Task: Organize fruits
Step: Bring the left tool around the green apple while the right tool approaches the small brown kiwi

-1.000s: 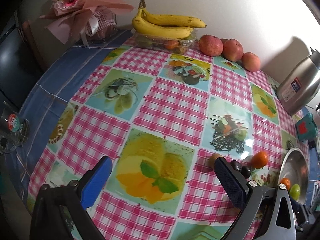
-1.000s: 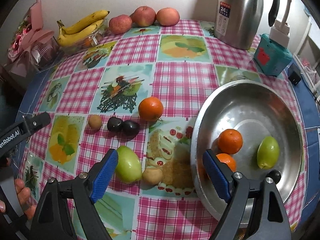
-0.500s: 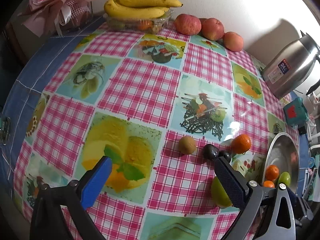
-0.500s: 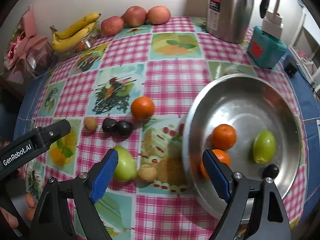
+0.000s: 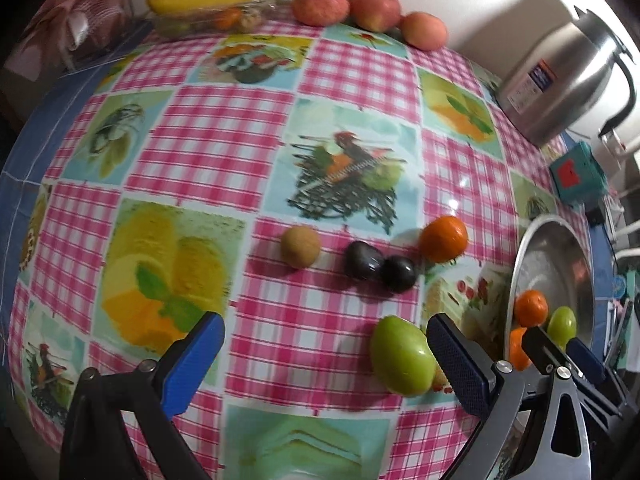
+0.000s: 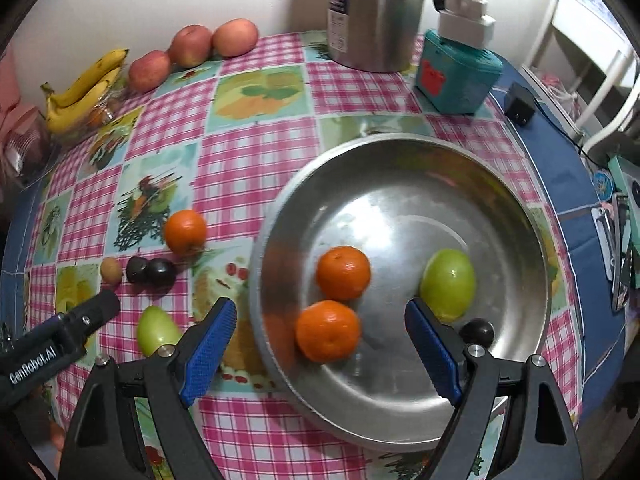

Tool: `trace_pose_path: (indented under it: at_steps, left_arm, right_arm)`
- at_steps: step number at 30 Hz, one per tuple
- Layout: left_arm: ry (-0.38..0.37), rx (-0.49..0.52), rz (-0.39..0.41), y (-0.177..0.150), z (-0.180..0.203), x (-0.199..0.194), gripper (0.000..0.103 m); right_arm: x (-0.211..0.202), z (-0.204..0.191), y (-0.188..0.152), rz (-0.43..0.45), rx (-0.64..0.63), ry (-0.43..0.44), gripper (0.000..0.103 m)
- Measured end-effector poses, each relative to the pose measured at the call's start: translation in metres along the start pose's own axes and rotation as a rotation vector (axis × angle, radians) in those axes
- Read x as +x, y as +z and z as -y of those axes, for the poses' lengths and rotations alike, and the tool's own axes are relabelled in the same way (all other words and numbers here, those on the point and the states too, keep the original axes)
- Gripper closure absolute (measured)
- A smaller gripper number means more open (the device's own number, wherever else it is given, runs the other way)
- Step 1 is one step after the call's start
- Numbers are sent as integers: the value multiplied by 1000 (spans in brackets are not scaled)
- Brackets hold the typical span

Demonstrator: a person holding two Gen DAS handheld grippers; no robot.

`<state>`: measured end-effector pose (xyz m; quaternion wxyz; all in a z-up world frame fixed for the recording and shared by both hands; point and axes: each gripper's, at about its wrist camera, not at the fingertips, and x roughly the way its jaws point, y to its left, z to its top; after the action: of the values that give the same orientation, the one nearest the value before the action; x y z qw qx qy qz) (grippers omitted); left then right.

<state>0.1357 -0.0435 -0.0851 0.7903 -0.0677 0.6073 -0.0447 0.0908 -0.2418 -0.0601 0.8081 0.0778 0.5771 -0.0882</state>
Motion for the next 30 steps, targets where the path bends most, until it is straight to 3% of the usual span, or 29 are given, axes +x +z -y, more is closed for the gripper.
trace_pose_path:
  at_steps: [8,17,23,26,30]
  left_arm:
    - [-2,27,-21,-4,17,10,4]
    - [-47,8,-66,-6,19,24,18]
    - [-119,4,-90,-8,26,27,39]
    - [-164,1,-108,-9,31,29,54]
    - [-180,7,-116,-11,35,28,61]
  right_arm:
    - [3,8,0,-12,17,1,16]
    - [3,7,1,-15,8,3,16]
    - [3,8,0,-15,7,2,16]
    - [3,7,1,-16,8,1,16]
    - [4,8,0,-18,6,-1,16]
